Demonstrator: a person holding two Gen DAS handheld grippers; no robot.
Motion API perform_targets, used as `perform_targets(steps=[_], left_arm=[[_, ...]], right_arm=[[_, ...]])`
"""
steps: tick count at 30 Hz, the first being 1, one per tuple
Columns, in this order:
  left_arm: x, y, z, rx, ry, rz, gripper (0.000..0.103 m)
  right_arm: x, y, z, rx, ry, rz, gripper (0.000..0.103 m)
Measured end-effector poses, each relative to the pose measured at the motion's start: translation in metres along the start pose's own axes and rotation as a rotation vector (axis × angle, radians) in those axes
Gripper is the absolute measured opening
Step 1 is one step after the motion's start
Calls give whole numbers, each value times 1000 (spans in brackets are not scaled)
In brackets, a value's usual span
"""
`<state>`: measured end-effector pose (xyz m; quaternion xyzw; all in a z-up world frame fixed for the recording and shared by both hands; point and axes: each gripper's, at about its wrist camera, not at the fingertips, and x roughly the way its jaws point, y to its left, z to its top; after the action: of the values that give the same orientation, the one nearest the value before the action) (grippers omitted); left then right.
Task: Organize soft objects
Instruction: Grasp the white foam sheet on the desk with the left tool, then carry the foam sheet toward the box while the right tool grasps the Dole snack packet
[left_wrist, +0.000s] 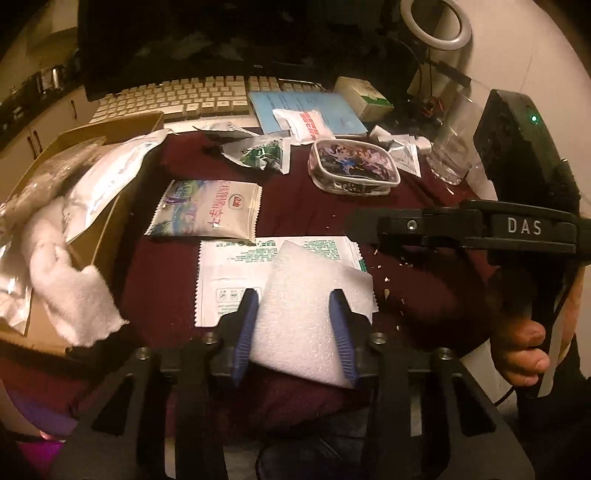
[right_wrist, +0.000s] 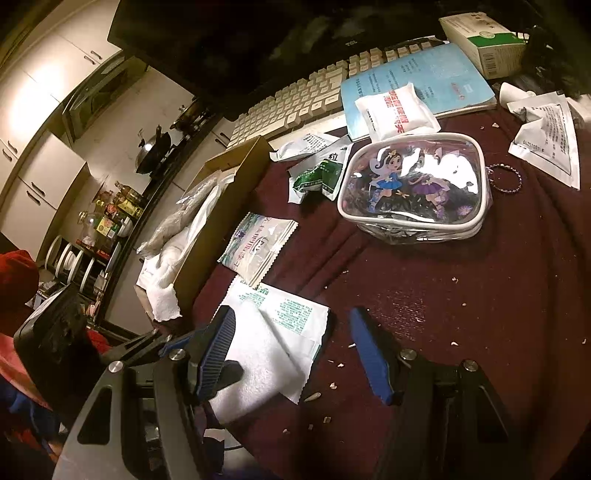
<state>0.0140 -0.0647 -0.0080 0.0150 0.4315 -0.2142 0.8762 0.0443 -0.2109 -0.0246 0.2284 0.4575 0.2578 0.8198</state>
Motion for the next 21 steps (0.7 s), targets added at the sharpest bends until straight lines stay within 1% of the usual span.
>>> perform_targets(steps=[2, 4, 5, 7, 13, 15, 18, 21], left_arm=[[-5, 1, -1, -18, -19, 0, 27], [-11, 7, -1, -58, -31, -32, 19], [-14, 12, 1, -90, -32, -68, 18], [-17, 18, 3, -114, -36, -89, 16], [-25, 35, 2, -203, -52, -144, 14], [-33, 45, 3, -243, -77, -172, 14], [-47, 61, 3, -288, -109, -160, 14], [-60, 81, 4, -341, -137, -158, 14]], right_arm=[[1, 2, 0, -3, 2, 0, 65], [1, 6, 0, -10, 3, 1, 65], [1, 7, -1, -12, 1, 2, 65], [1, 9, 0, -16, -2, 2, 65], [3, 13, 6, -19, -10, 3, 65], [5, 18, 10, -31, -12, 5, 65], [11, 26, 19, -59, -10, 17, 65], [23, 47, 36, -159, 20, 32, 65]])
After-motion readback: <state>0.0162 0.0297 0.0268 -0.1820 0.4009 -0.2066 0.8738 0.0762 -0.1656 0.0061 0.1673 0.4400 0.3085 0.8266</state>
